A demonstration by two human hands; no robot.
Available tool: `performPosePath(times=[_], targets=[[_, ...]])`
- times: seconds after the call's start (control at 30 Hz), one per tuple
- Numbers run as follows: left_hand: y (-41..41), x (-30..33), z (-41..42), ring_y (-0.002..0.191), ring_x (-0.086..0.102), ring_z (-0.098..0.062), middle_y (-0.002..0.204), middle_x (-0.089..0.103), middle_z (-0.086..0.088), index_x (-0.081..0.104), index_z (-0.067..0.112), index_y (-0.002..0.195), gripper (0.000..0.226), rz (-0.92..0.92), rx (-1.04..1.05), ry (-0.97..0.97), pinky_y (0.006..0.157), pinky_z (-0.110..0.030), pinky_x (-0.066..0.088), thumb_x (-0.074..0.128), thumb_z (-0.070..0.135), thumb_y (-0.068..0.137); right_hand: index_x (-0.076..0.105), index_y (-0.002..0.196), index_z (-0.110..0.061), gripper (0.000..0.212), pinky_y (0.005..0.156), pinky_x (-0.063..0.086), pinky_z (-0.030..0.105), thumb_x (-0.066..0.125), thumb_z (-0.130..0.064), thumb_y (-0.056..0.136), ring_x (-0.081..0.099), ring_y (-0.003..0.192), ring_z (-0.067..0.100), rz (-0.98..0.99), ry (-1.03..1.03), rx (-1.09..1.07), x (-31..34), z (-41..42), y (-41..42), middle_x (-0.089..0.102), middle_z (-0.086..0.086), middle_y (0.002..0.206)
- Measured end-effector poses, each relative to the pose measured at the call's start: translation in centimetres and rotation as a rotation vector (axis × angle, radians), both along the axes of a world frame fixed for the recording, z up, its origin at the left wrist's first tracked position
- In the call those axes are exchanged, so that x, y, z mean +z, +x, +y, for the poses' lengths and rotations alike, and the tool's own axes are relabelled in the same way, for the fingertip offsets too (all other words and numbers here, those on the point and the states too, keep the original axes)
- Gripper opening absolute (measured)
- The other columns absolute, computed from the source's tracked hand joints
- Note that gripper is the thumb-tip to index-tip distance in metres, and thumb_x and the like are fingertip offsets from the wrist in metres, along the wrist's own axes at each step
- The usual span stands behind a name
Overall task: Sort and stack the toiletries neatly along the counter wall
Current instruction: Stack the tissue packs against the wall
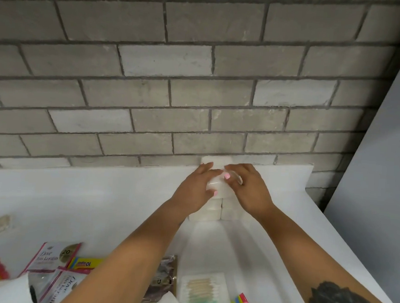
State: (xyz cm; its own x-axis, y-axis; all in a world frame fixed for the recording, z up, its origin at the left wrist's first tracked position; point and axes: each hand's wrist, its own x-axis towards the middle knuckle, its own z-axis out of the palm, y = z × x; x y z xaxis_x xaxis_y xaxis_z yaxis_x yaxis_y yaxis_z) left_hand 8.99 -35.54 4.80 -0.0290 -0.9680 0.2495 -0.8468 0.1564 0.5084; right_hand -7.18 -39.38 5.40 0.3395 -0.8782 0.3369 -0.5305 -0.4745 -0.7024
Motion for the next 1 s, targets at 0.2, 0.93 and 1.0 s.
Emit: performPosePath(times=[0.2,0.93,1.0], targets=[[-0.2,-0.4,-0.7,0.146,0.01,-0.013,0.158,0.015,0.006,0.031,0.029,0.144,0.055,-0.128,0.035,0.007,0.113,-0.031,0.025,0.053,0.022,0.094,0.046,0.137,-0.025,0.044,0.104,0.035,0.026,0.053,-0.021,0.094,0.041,0.129,0.015,0.23,-0.056,0.061,-0.7,-0.6,-0.3,0.041,-0.005,0.142],[-0.5,-1.1,-1.3,0.147,-0.004,-0.018,0.159,-0.005,0.01,-0.004,0.026,0.15,0.1,-0.346,0.113,0.058,0.117,-0.044,0.02,0.07,0.029,0.082,0.032,0.143,-0.022,0.074,0.097,0.046,0.03,0.067,-0.003,0.08,0.04,0.128,0.018,0.361,-0.196,-0.03,-2.6,-1.2,0.5,0.029,-0.004,0.149],[-0.5,-1.0,-1.3,0.147,-0.006,-0.018,0.159,-0.007,0.008,-0.006,0.025,0.15,0.101,-0.358,0.111,0.069,0.118,-0.044,0.017,0.069,0.029,0.083,0.032,0.143,-0.022,0.074,0.096,0.046,0.031,0.068,-0.007,0.08,0.04,0.127,0.019,0.385,-0.209,-0.041,-2.5,-1.1,0.5,0.029,-0.003,0.149]])
